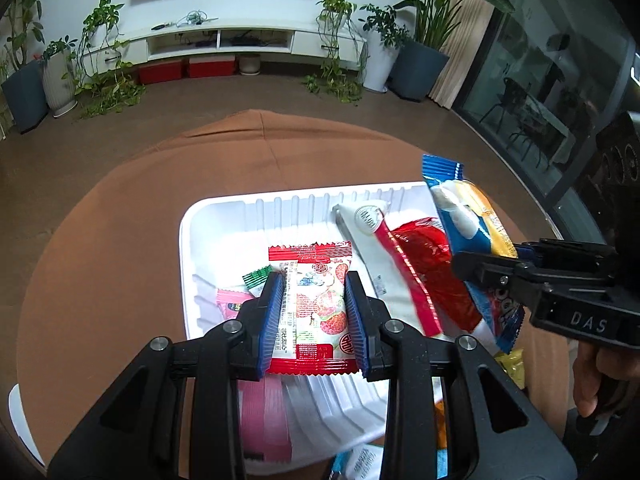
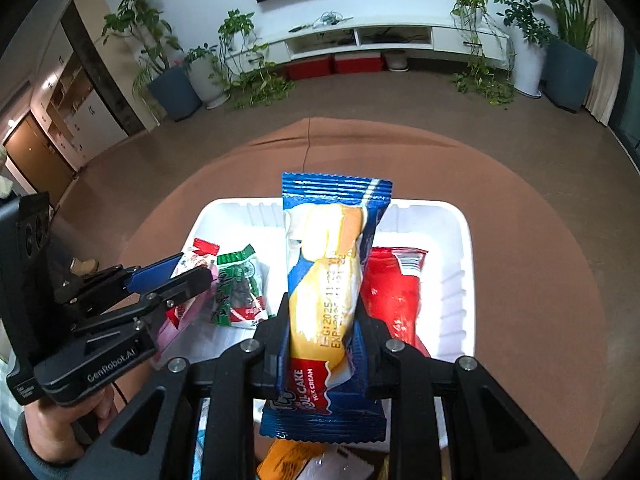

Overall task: Organize snacks
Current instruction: 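Carry the strawberry packet and blue cake into the tray and open both tools, then move both open tools back over the remaining snack pile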

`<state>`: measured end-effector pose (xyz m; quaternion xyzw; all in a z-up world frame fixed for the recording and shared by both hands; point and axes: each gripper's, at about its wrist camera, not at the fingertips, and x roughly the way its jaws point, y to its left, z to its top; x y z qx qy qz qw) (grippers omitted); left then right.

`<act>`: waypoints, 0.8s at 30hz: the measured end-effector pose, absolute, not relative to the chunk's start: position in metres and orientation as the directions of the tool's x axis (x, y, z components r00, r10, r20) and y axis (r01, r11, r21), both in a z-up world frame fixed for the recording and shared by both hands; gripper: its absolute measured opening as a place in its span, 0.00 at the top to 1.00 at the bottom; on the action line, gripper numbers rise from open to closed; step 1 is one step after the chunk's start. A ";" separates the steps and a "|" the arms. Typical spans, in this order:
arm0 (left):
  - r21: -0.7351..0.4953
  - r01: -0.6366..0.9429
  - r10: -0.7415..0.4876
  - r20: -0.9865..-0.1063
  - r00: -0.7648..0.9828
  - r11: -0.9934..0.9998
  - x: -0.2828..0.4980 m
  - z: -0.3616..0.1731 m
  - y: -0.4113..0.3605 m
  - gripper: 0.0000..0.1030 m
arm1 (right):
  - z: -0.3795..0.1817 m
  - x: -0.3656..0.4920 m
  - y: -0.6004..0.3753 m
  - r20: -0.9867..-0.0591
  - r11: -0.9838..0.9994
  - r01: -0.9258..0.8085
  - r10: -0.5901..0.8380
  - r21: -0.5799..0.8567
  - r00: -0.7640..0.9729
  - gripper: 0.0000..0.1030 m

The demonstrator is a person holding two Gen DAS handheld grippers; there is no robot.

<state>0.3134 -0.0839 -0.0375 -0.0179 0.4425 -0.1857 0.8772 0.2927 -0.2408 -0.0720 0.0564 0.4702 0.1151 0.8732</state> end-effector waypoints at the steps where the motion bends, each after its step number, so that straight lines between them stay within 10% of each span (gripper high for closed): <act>1: -0.197 0.309 -0.341 -0.772 0.537 0.930 0.318 -0.042 -0.086 0.72 | -0.074 0.294 -0.240 -0.810 0.968 -0.149 0.251 0.202 0.529 0.73; 14: -0.148 0.300 -0.294 -0.793 0.533 0.942 0.342 -0.080 -0.116 0.69 | -0.102 0.309 -0.232 -0.844 0.973 -0.134 0.229 0.187 0.486 0.71; 18: -0.132 0.289 -0.276 -0.792 0.545 0.948 0.345 -0.083 -0.121 0.43 | -0.102 0.301 -0.233 -0.838 0.972 -0.133 0.233 0.193 0.493 0.65; 24: -0.153 0.284 -0.296 -0.764 0.573 0.946 0.333 -0.068 -0.116 0.34 | -0.078 0.280 -0.244 -0.801 0.969 -0.115 0.246 0.219 0.545 0.51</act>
